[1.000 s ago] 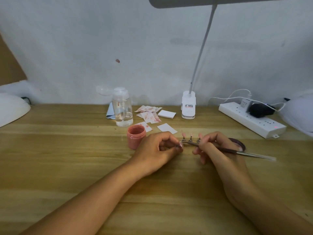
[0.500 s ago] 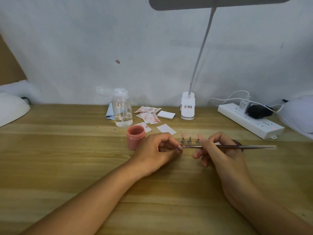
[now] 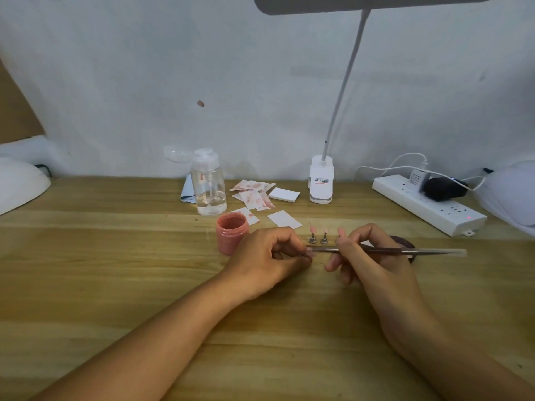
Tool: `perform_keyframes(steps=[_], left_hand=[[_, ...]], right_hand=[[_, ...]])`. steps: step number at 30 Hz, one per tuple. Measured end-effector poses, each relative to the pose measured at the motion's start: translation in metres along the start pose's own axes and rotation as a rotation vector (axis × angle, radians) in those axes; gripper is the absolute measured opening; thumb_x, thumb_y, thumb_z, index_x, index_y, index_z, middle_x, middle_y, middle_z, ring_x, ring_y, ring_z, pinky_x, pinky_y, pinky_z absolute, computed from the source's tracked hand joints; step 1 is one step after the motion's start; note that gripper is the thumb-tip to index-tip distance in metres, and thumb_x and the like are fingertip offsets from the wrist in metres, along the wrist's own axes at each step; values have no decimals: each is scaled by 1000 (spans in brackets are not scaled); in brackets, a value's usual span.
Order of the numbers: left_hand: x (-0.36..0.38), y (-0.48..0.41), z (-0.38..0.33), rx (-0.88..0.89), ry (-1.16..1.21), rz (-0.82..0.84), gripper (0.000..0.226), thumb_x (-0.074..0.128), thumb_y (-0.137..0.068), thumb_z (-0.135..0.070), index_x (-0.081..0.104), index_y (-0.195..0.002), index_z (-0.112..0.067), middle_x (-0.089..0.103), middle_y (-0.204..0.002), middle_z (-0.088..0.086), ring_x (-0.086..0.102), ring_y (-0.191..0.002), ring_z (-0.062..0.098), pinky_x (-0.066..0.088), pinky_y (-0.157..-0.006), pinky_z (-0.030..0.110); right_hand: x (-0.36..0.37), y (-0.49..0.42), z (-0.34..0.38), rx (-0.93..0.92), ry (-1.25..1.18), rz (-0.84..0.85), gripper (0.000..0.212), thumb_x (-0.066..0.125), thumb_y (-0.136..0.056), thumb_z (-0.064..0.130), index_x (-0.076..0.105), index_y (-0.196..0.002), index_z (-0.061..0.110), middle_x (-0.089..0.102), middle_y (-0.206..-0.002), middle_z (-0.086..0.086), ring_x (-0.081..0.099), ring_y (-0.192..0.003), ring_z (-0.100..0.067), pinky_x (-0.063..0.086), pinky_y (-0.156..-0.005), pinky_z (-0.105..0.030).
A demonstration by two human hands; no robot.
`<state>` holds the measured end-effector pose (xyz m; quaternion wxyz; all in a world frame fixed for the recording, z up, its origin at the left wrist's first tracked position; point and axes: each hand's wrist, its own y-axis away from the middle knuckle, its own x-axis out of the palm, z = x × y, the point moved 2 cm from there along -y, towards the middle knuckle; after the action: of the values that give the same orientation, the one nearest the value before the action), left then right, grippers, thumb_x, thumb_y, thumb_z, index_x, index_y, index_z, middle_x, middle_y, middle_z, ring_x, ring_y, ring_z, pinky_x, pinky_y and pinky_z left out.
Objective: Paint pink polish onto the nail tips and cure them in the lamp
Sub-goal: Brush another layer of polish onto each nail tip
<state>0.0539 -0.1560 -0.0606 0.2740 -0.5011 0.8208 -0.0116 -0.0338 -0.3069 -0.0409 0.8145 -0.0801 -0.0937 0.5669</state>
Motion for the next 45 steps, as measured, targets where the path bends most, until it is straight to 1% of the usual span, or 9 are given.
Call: perform_keyframes(steps=[5,11,17,23,28,34,37,41,45], left_hand=[[1,0,0,-2,23,13,11,79,-81,-8,70,-80,-15,75,-83,-7,57,-59,-12,39,-58,4],[1,0,1,-14,14,1,22,80,-80,-8,67,-74,-25,72,-76,-10,57,-61,-8,41,-61,11],[1,0,1,-7,18,20,13,79,-80,-6,70,-78,-16,69,-70,-15,54,-54,-11,36,-55,4],[0,0,-1,-2,-31,6,14,80,-80,-10,70,-77,-19,68,-69,-13,49,-50,-9,34,-52,7],[0,2,-1,0,-45,2,20,80,-80,-11,68,-73,-26,66,-65,-17,49,-50,-9,34,-52,7],[0,1,-1,12,-64,-7,20,81,-79,-17,67,-72,-29,66,-67,-16,48,-51,-6,36,-53,12],[0,1,-2,9,-79,2,16,81,-79,-17,69,-74,-26,64,-63,-19,48,-50,-7,34,-52,10],[1,2,-3,4,-69,-10,16,82,-79,-18,68,-73,-24,62,-60,-18,47,-46,-8,31,-48,5],[0,2,-4,1,-86,-5,20,82,-78,-14,67,-73,-27,65,-68,-13,49,-48,-9,32,-49,5]], right_hand=[[-6,-5,-4,34,80,-112,24,63,-92,18,50,-82,0,62,-53,-6,48,-48,-10,41,-59,-30],[0,0,1,9,26,-19,20,60,-93,13,49,-81,1,66,-58,-9,46,-47,-10,39,-46,-15],[-7,-4,-3,35,80,-117,23,60,-92,15,50,-87,-5,60,-53,-3,50,-53,-11,40,-59,-29],[-1,0,2,24,22,-22,19,60,-93,12,49,-83,-1,65,-57,-8,45,-49,-12,40,-48,-16],[-5,-3,-2,48,103,-82,24,62,-92,17,51,-87,-3,62,-54,-4,51,-49,-3,43,-65,-29],[-3,0,2,39,50,-22,20,60,-93,11,49,-84,-3,64,-56,-7,46,-49,-13,40,-48,-17],[-4,-1,1,42,89,-26,18,59,-92,8,50,-87,-7,63,-55,-6,51,-47,-4,44,-53,-15],[-5,-2,1,43,72,-87,22,60,-92,12,50,-88,-8,59,-54,-5,50,-49,-5,41,-64,-25],[-1,2,4,59,99,1,18,59,-91,6,48,-82,-5,61,-55,-9,49,-46,-6,41,-51,-16]])
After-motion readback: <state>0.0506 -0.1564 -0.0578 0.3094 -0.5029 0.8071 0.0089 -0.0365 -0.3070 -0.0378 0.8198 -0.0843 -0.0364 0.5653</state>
